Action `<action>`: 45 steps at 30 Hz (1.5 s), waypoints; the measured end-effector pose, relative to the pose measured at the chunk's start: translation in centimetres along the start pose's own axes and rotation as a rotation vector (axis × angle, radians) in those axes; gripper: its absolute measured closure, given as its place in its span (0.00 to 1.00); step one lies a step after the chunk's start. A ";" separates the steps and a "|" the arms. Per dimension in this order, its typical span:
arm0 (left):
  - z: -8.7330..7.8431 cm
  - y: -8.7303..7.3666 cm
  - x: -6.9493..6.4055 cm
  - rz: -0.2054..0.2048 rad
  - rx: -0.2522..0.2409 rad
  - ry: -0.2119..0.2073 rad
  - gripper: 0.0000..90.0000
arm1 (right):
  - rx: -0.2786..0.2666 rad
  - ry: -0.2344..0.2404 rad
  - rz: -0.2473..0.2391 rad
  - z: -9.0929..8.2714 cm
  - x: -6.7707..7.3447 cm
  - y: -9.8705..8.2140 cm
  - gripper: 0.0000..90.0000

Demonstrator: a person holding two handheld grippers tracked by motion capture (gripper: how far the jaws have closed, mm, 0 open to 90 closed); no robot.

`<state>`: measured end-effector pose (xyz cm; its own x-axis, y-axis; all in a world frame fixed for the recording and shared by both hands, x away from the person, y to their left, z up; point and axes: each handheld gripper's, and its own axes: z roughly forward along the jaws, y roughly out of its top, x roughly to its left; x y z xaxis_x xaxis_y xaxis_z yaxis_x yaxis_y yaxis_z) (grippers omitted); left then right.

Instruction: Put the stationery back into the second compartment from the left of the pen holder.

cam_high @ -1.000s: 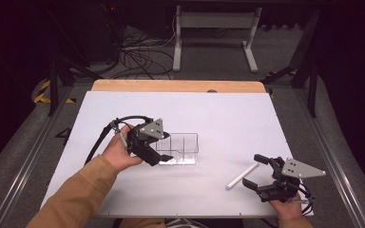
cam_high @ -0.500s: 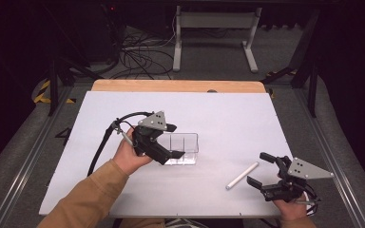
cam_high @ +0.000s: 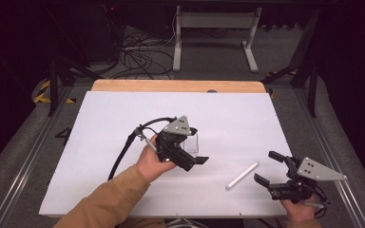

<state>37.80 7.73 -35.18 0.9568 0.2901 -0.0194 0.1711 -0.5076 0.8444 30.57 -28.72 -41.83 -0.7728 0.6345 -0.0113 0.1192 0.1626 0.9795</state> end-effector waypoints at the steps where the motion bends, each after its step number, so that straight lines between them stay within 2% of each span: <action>1: 0.4 0.1 -0.2 0.002 0.004 0.001 0.06 | 0.001 -0.002 -0.004 0.0 0.0 0.1 0.08; 4: 1.8 0.5 -0.8 0.016 0.031 0.017 0.05 | 0.003 -0.013 -0.017 -0.2 0.1 0.2 0.09; 10: 4.6 0.9 -1.6 0.027 0.085 0.019 0.05 | -0.004 -0.025 -0.024 -0.7 0.1 0.6 0.10; 15: 6.6 1.0 -1.8 0.019 0.120 -0.001 0.05 | -0.013 -0.037 -0.025 -1.1 0.2 0.8 0.10; 17: 7.2 1.0 -1.8 0.003 0.128 -0.003 0.05 | -0.013 -0.038 -0.029 -1.3 0.2 0.9 0.10; 31: 10.7 0.4 -1.7 -0.071 0.143 -0.017 0.05 | -0.011 -0.042 -0.031 -1.3 0.3 1.1 0.11; 36: 11.9 0.2 -1.9 -0.060 0.170 -0.009 0.05 | -0.010 -0.037 -0.032 -1.2 0.3 1.0 0.11; 42: 12.6 0.3 -2.0 -0.064 0.165 -0.017 0.06 | -0.008 -0.034 -0.029 -1.2 0.3 1.0 0.11; 45: 13.0 0.4 -2.2 -0.047 0.177 -0.003 0.06 | -0.010 -0.030 -0.030 -1.2 0.2 0.9 0.11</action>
<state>38.86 -3.64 -41.78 0.9474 0.3146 -0.0587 0.2542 -0.6284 0.7351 29.77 -29.28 -40.67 -0.7569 0.6519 -0.0470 0.0894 0.1745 0.9806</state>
